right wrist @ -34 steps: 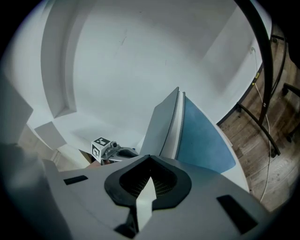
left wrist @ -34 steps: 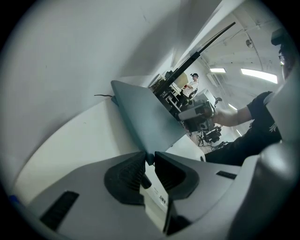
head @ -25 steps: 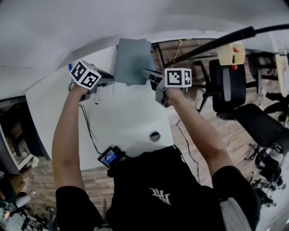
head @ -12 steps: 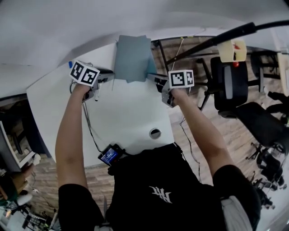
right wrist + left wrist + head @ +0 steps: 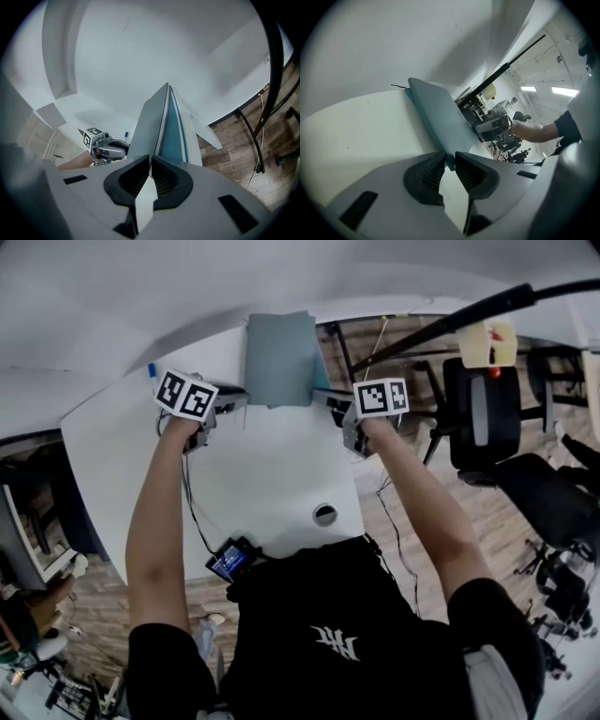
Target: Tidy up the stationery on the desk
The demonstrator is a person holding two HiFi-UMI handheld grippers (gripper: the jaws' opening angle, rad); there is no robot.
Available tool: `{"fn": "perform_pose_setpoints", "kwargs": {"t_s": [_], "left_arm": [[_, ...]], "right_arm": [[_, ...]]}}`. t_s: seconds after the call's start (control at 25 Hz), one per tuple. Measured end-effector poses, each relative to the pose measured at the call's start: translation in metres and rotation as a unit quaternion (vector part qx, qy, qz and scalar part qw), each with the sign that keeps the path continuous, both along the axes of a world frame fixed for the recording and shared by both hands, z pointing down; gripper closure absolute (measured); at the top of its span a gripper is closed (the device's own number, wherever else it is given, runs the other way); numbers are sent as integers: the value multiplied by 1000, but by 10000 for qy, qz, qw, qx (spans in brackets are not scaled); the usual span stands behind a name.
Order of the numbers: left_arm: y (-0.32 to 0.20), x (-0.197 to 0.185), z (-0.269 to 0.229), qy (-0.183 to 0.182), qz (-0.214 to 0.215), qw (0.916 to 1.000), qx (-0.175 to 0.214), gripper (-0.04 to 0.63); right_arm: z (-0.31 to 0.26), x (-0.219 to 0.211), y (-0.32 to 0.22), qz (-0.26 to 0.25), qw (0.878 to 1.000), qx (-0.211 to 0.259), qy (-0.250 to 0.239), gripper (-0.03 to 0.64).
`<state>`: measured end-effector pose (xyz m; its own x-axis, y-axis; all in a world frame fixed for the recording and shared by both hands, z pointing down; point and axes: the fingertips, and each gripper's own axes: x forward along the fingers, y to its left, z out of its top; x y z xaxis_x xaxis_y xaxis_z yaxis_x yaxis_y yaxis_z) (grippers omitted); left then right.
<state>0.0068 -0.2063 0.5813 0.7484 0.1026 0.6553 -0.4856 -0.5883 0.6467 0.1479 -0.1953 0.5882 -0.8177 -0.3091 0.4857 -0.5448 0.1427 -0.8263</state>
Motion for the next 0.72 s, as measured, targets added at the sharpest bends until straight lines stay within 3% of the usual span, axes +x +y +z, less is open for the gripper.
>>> {"fn": "perform_pose_setpoints", "kwargs": {"t_s": [0.32, 0.72], "left_arm": [[13, 15, -3, 184, -219, 9996, -50, 523], [20, 35, -4, 149, -279, 9995, -68, 523]], "right_arm": [[-3, 17, -9, -97, 9999, 68, 83, 577], [-4, 36, -21, -78, 9999, 115, 39, 577]]}}
